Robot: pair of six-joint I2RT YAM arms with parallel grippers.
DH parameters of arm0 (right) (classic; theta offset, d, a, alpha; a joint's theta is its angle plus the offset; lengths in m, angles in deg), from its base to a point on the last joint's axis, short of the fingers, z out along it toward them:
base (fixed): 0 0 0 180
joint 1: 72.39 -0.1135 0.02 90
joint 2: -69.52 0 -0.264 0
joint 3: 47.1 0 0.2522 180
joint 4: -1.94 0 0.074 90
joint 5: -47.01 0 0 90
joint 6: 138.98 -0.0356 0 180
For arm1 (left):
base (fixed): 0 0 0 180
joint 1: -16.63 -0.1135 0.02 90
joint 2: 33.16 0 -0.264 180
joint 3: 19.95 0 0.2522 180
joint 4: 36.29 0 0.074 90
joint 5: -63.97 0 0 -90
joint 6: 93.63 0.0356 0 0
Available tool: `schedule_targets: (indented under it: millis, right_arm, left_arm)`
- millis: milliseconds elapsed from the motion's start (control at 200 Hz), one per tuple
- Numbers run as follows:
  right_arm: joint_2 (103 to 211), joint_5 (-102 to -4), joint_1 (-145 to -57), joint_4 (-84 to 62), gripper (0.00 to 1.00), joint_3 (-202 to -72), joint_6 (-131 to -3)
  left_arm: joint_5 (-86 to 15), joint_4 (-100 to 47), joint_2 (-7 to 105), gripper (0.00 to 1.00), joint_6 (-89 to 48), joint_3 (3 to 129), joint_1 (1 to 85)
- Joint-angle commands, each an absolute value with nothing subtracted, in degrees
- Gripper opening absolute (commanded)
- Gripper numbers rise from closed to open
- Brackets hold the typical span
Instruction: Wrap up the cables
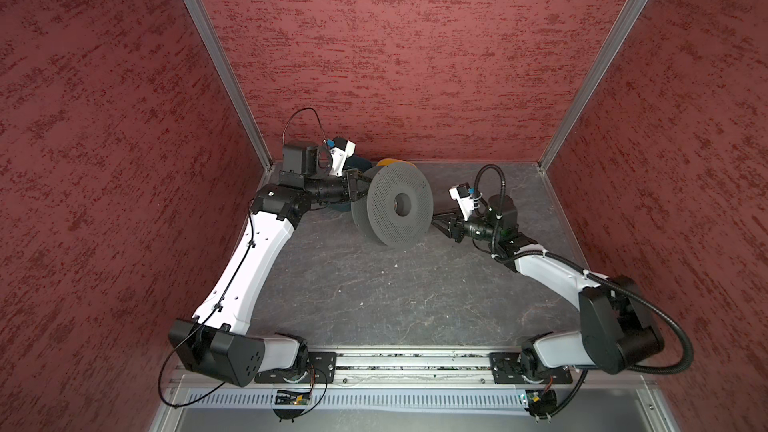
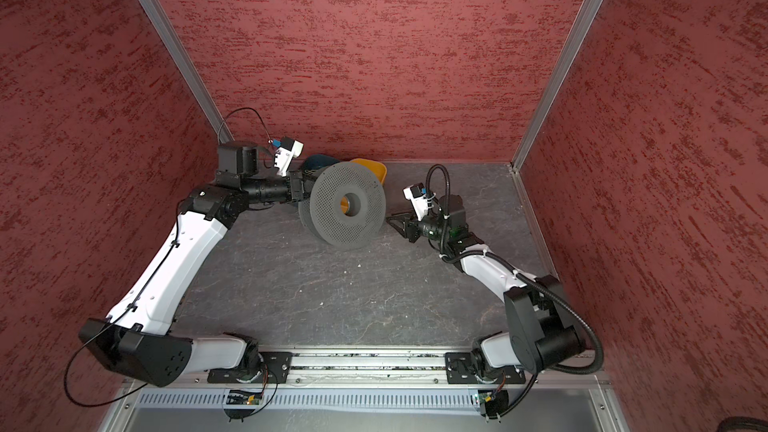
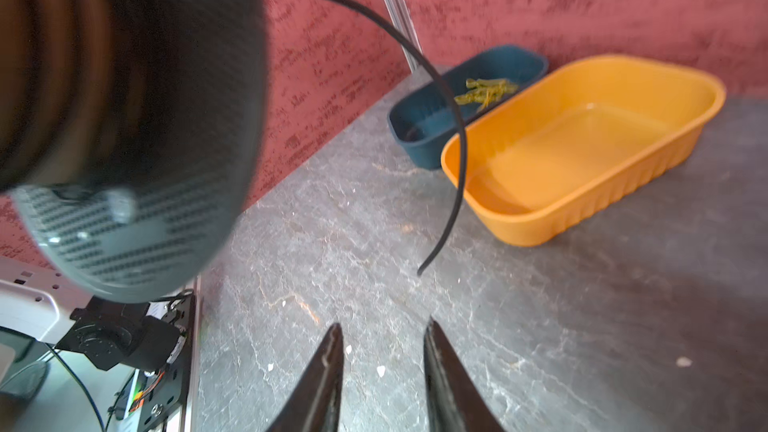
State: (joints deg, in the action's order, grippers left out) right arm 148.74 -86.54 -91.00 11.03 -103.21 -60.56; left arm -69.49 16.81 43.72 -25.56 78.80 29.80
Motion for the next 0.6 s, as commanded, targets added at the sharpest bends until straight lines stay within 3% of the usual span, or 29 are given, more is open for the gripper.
schedule_targets:
  millis: [0,105,240,381,596]
  right_arm:
    - [147.26,-81.71,-91.13,13.26,0.41,-101.72,-59.48]
    - [145.71,-76.65,-91.11,12.49,0.59,-100.84,-59.26]
    - [146.52,-75.67,-91.1,13.48,0.71,-101.53,-58.93]
    - [151.81,-80.08,-91.11,15.57,0.71,-105.28,-60.49]
    - [164.22,-91.86,-91.05,23.18,0.61,-113.41,-68.18]
  left_arm:
    - [-72.69,12.63,44.07,0.0,-27.63,81.32,29.46]
    - [-72.59,13.97,44.43,0.0,-27.27,82.51,29.46]
    - [-73.48,14.71,44.76,0.0,-27.18,83.5,29.59]
    - [-73.83,15.4,44.97,0.0,-27.01,83.72,30.07]
    - [-73.74,15.52,44.97,0.0,-26.82,83.68,30.42]
